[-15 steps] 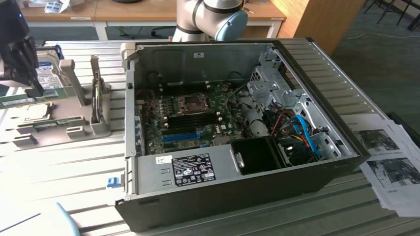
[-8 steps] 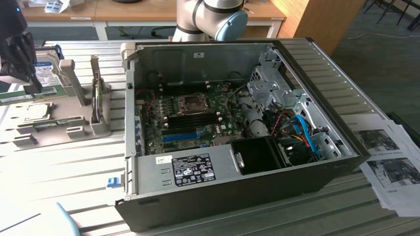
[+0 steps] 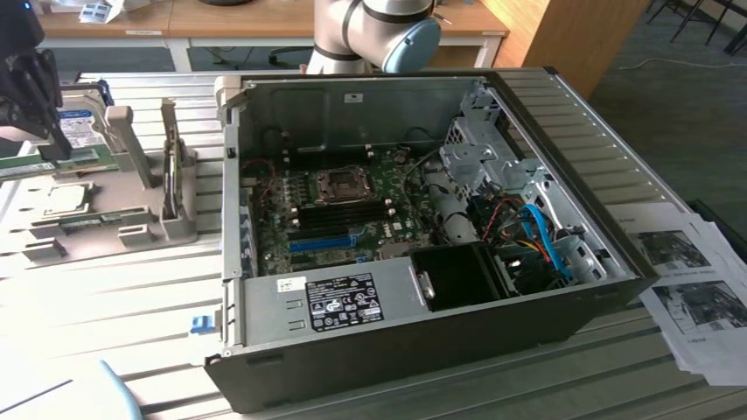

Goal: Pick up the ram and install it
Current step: 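Pick up the ram and move it above insertion slot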

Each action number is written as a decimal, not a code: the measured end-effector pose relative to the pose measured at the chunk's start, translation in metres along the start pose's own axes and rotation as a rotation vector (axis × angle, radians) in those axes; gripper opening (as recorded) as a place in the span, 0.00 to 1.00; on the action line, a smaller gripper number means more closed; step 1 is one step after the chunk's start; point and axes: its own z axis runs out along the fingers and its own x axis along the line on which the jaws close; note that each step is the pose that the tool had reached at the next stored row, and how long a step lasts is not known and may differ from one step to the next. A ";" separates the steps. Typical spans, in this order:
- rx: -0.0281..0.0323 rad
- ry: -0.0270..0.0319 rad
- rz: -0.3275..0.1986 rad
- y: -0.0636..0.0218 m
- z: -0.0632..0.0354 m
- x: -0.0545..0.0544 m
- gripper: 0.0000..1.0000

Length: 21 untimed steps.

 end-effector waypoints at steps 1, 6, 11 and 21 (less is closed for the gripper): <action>0.0000 -0.0001 0.000 -0.0001 -0.0010 0.000 0.11; -0.0007 -0.0001 0.001 -0.0005 -0.0063 0.000 0.11; -0.0011 -0.0001 0.001 -0.0008 -0.0109 0.000 0.11; -0.0016 -0.0001 0.003 -0.0016 -0.0204 0.001 0.11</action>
